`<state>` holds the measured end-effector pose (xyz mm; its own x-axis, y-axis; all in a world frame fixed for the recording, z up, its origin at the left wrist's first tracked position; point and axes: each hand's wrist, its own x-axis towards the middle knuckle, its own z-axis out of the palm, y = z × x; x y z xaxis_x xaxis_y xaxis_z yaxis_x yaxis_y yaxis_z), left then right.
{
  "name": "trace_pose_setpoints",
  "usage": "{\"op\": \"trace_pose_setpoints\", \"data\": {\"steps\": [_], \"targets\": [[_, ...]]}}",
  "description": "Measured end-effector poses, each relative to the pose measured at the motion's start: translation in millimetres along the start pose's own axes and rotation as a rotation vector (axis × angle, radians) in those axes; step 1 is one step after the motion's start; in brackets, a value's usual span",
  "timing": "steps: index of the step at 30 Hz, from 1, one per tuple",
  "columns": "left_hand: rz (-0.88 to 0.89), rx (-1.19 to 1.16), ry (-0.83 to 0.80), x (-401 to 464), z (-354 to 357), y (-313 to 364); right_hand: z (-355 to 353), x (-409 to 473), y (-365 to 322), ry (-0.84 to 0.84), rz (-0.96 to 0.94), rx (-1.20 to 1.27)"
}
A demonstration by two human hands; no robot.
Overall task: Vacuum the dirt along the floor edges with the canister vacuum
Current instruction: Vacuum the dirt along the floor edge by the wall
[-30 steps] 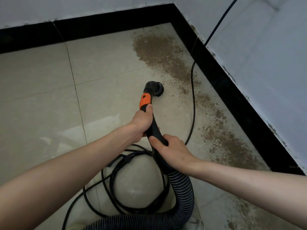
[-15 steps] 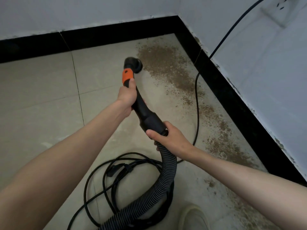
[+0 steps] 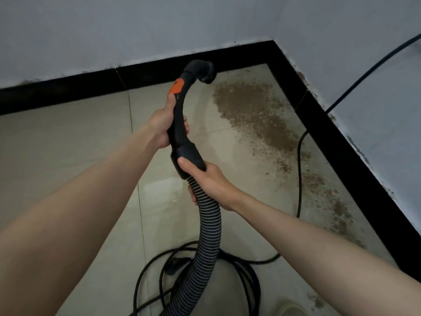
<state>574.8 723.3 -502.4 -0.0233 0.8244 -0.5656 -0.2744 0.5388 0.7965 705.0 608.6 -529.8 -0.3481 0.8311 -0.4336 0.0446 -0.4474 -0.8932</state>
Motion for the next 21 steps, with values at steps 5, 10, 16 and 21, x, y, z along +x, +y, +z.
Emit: {"op": "trace_pose_setpoints", "data": {"steps": [5, 10, 16, 21], "targets": [[-0.006, 0.121, 0.143, -3, 3, 15, -12, 12, -11, -0.115, 0.013, 0.034], [0.093, 0.210, 0.242, -18, 19, 34, -17, 16, -27, -0.230, 0.042, 0.093], [0.205, 0.321, 0.245, -36, 57, 82, -22, 9, -65, -0.189, -0.073, 0.172], [0.259, 0.316, 0.259, -36, 85, 128, -39, 15, -112, -0.088, -0.161, 0.151]]}}
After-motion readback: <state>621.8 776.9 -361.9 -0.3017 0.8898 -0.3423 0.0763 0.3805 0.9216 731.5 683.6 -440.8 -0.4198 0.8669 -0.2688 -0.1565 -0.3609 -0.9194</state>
